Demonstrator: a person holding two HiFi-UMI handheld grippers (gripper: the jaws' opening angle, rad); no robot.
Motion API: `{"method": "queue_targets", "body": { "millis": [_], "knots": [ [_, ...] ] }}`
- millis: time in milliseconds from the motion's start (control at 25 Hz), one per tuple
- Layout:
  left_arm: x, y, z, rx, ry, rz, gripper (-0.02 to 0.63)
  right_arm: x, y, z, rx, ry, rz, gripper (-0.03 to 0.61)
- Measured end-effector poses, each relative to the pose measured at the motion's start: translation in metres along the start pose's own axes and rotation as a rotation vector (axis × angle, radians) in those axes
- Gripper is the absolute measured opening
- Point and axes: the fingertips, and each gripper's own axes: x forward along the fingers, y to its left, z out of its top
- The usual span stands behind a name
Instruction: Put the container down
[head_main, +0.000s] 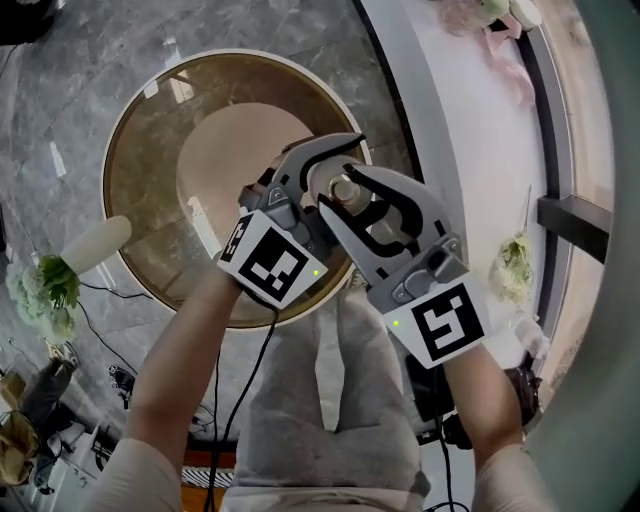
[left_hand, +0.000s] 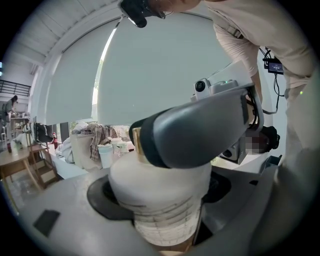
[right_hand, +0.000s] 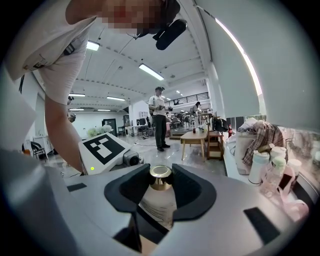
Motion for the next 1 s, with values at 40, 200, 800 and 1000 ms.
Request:
{"method": "queue_targets", "body": {
  "millis": [40, 200, 800, 1000],
  "knots": [
    [0.003, 0.0, -0.006, -0.002, -0.002, -0.002, 0.356, 0.002, -0.002, -0.007, 0.001, 0.004, 0.0, 0.137],
    [0.013, -0.003, -0.032, 0.003, 0.005, -0.003, 0.356, 0.007, -0.007, -0.034, 0.008, 0.021, 0.003, 0.137],
    [0.024, -0.006, -0.095, 0.005, 0.104, -0.007, 0.356, 0.028, -0.012, -0.087, 0.031, 0.03, 0.016, 0.137],
    [0.023, -0.01, -0.113, -0.025, 0.173, -0.039, 0.356, 0.035, -0.011, -0.099, 0.037, 0.064, 0.001, 0.135]
  ]
}}
